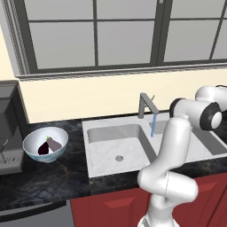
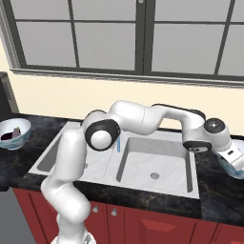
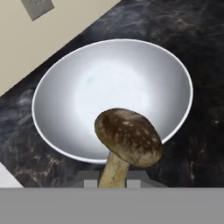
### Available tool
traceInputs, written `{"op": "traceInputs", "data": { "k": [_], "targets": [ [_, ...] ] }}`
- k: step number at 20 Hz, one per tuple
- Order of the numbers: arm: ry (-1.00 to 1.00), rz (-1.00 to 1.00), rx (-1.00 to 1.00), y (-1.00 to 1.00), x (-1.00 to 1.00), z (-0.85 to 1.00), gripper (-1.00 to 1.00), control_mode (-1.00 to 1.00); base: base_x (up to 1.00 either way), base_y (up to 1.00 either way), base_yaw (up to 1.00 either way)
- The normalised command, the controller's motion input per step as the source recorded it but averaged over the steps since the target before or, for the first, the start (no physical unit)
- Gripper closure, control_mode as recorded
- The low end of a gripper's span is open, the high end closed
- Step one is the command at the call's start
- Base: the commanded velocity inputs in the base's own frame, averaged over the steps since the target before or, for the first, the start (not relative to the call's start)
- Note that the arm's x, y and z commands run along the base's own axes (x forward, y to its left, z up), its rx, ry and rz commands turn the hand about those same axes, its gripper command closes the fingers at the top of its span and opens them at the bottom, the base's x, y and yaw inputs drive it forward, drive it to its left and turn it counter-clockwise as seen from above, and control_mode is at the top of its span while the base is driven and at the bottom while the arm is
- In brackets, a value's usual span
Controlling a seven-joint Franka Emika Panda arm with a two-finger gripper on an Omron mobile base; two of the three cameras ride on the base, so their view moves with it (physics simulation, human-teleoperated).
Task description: Pick the eggplants from the sink and place them in one bowl. Place the mushroom in the other bowl. Then turn off the sink faucet.
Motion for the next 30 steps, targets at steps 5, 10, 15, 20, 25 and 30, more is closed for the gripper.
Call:
{"op": "traceInputs", "data": {
  "k": [5,10,15,20,25,30],
  "targets": [
    [0.01,0.00,0.00,-0.01,0.19,-0.13,-1.00,-1.00,0.00,0.00,0.00],
    [-0.04,-0.01,0.00,-0.10,0.00,0.09,-1.00,-1.00,0.00,0.00,0.00],
    [-0.01,0.00,0.00,-0.04,0.07,0.00,-1.00,-1.00,0.00,0.00,0.00],
    [-0.07,-0.02,-0.01,-0.02,0.39,-0.15,-1.00,-1.00,0.00,0.00,0.00],
    [-0.33,-0.07,-0.01,-0.33,0.59,-0.51,-1.00,-1.00,0.00,0.00,0.00],
    [-0.38,-0.02,0.00,-0.78,0.21,0.25,-1.00,-1.00,0.00,0.00,0.00]
  ]
}}
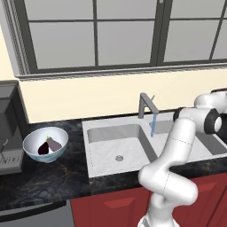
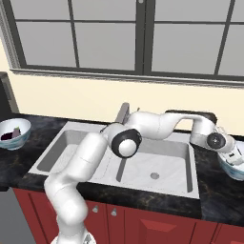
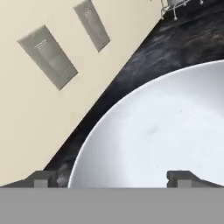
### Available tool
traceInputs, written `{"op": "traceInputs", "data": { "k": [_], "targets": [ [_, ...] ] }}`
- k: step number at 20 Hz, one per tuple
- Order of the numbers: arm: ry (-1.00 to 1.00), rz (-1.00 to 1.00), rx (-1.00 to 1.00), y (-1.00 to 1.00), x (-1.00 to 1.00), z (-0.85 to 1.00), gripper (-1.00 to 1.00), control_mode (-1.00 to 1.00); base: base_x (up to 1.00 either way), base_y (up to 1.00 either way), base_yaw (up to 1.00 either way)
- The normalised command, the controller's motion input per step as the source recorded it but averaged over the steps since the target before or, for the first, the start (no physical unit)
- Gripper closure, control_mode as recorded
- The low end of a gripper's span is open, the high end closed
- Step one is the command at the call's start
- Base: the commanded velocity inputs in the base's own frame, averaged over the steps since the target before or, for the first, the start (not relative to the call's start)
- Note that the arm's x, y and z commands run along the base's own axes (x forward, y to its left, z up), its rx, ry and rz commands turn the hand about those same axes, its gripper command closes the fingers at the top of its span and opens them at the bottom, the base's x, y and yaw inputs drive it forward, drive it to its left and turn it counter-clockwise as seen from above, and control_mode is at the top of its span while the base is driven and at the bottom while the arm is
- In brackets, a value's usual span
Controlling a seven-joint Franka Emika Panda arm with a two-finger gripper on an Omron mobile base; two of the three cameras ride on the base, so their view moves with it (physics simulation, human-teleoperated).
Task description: Pick the eggplants from the sink and place them in one bowl. Place the mushroom in the other bowl. Then turn off the sink faucet.
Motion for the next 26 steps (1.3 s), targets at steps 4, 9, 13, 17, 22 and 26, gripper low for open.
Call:
{"op": "traceInputs", "data": {
  "k": [4,9,13,17,22,26],
  "targets": [
    [-0.37,0.05,-0.03,-0.12,-0.08,1.00,-1.00,-1.00,0.00,0.00,0.00],
    [-0.04,0.02,-0.24,0.78,-0.36,1.00,-1.00,-1.00,0.00,0.00,0.00],
    [0.07,0.21,-0.41,0.99,-0.29,1.00,-1.00,-1.00,0.00,0.00,0.00],
    [0.24,0.17,-0.22,0.96,-0.35,0.89,-1.00,-1.00,0.00,0.00,0.00],
    [0.35,0.13,-0.04,0.72,-0.51,0.98,-1.00,-1.00,0.00,0.00,0.00],
    [0.44,0.13,0.00,0.68,-0.45,0.93,-1.00,-1.00,0.00,0.00,0.00]
  ]
}}
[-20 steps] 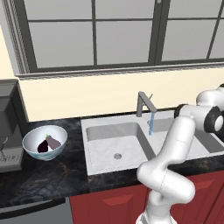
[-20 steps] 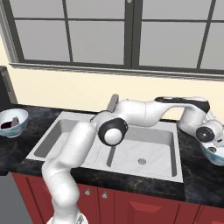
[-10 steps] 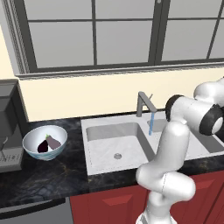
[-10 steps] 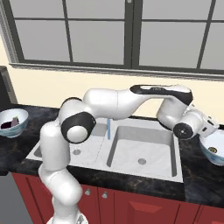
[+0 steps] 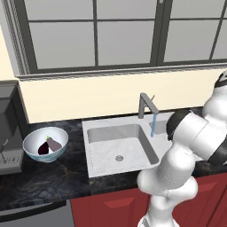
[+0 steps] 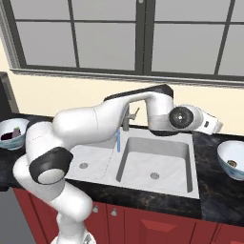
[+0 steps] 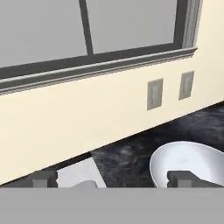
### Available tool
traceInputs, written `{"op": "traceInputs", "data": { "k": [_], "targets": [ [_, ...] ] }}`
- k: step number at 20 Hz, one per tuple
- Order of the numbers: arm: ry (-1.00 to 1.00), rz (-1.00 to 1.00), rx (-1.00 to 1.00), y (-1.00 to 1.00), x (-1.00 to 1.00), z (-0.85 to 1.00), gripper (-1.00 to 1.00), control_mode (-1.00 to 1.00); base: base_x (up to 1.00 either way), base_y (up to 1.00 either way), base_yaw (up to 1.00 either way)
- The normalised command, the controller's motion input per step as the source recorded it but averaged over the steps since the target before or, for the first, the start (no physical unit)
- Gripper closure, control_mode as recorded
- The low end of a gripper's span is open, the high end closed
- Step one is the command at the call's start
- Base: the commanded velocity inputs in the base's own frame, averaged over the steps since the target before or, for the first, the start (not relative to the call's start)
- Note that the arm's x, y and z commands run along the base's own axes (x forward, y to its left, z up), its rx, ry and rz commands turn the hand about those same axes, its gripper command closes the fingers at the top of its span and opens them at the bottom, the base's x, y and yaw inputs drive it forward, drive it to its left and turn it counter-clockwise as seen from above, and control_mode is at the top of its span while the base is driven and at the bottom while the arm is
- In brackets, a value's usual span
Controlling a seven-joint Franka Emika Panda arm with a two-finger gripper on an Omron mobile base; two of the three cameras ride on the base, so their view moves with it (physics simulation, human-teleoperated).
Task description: Pick the eggplants from the sink and place them in one bowl. Place the mushroom in the other bowl. Then turn off the sink faucet.
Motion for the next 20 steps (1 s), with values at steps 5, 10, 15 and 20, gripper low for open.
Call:
{"op": "traceInputs", "data": {
  "k": [5,10,15,20],
  "targets": [
    [0.38,0.12,0.00,0.60,-0.54,0.55,-1.00,-1.00,0.00,0.00,0.00],
    [0.19,0.10,0.04,0.64,-0.31,0.05,-1.00,-1.00,0.00,0.00,0.00],
    [-0.06,0.26,0.18,0.31,-0.30,-0.20,-1.00,-1.00,0.00,0.00,0.00],
    [0.00,0.21,0.16,0.45,-0.09,-0.11,-1.00,-1.00,0.00,0.00,0.00]
  ]
}}
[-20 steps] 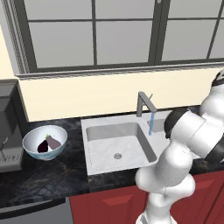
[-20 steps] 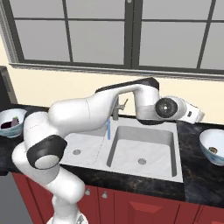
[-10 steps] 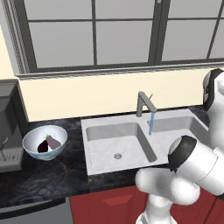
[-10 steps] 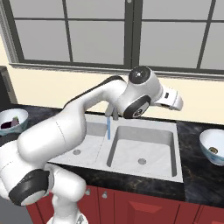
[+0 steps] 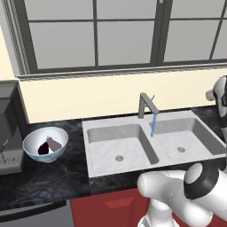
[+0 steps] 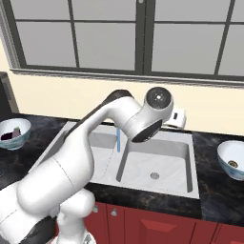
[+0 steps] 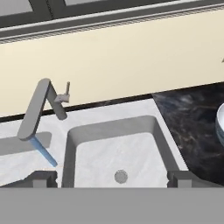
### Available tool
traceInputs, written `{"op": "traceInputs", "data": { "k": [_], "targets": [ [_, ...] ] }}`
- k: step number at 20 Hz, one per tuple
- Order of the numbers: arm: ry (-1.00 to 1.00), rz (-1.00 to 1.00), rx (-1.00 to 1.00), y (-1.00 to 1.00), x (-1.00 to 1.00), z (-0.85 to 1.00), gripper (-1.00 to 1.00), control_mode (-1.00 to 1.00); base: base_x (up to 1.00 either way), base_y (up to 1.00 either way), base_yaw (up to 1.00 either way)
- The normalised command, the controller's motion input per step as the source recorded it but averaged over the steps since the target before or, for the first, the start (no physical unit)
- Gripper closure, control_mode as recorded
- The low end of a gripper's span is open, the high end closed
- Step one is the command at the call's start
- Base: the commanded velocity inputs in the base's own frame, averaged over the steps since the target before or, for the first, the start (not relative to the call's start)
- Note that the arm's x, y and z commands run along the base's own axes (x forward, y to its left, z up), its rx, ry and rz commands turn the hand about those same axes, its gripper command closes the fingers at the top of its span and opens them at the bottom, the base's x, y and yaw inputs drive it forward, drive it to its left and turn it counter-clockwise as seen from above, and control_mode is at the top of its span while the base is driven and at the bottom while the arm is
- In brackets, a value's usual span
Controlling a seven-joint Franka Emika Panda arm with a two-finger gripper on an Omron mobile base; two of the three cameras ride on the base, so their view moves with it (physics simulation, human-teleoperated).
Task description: Pick the eggplants from the sink and place them in one bowl. Place the mushroom in the other bowl. Then turn off the sink faucet.
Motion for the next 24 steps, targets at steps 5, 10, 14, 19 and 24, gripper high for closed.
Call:
{"op": "traceInputs", "data": {
  "k": [5,10,14,19,24],
  "targets": [
    [0.01,0.20,0.11,0.52,0.00,0.00,-1.00,-1.00,0.00,0.00,0.00],
    [0.00,0.37,0.11,0.21,0.00,-0.18,-1.00,-1.00,0.00,0.00,0.00],
    [0.04,0.27,0.14,0.00,0.13,-0.29,-1.00,-1.00,0.00,0.00,0.00],
    [0.00,0.30,0.05,0.06,0.31,-0.42,-1.00,-1.00,0.00,0.00,0.00],
    [-0.05,0.35,0.04,0.10,0.34,-0.45,-1.00,-1.00,0.00,0.00,0.00]
  ]
}}
